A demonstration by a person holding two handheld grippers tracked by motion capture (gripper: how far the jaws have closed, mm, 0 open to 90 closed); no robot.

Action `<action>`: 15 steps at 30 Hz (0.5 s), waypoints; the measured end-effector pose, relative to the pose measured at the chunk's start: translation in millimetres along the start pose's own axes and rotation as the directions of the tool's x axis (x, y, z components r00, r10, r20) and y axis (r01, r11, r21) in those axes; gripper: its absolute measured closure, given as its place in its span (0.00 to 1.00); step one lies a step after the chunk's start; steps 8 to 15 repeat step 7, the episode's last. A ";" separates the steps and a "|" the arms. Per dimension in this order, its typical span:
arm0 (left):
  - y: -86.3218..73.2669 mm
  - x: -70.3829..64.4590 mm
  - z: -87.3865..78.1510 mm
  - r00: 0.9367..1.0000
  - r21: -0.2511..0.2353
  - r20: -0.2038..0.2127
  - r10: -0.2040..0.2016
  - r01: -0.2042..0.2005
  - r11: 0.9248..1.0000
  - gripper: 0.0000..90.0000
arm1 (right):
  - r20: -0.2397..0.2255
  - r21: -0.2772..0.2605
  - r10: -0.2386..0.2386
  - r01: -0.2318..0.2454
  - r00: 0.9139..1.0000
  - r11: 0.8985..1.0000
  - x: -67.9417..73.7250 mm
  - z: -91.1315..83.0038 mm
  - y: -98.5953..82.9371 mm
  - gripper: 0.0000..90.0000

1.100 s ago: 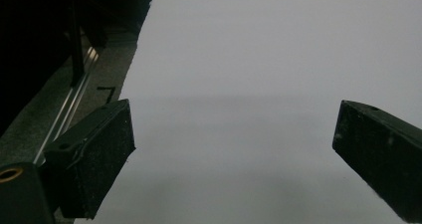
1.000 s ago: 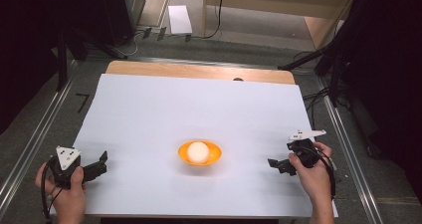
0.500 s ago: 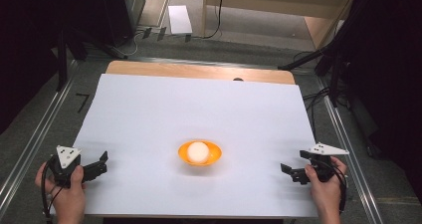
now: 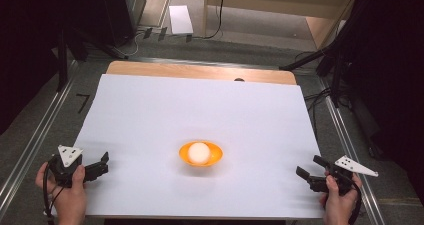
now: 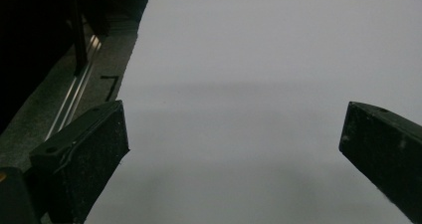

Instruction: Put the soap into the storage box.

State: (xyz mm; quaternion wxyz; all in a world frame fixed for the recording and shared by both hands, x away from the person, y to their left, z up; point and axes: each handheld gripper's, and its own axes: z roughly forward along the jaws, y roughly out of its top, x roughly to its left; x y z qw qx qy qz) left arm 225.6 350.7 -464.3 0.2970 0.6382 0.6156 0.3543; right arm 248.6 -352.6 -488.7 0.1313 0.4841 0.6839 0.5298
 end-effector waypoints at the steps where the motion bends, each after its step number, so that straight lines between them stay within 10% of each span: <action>1: 0.0 0.0 -0.1 1.000 -0.001 0.001 -0.001 0.001 1.000 0.00 | 0.002 -0.001 0.002 -0.002 1.000 1.000 0.0 0.2 0.0 0.00; 15: 0.3 0.2 0.8 1.000 0.010 0.013 0.007 -0.008 1.000 0.00 | 0.001 0.009 0.009 -0.009 1.000 1.000 -0.9 1.7 0.8 0.00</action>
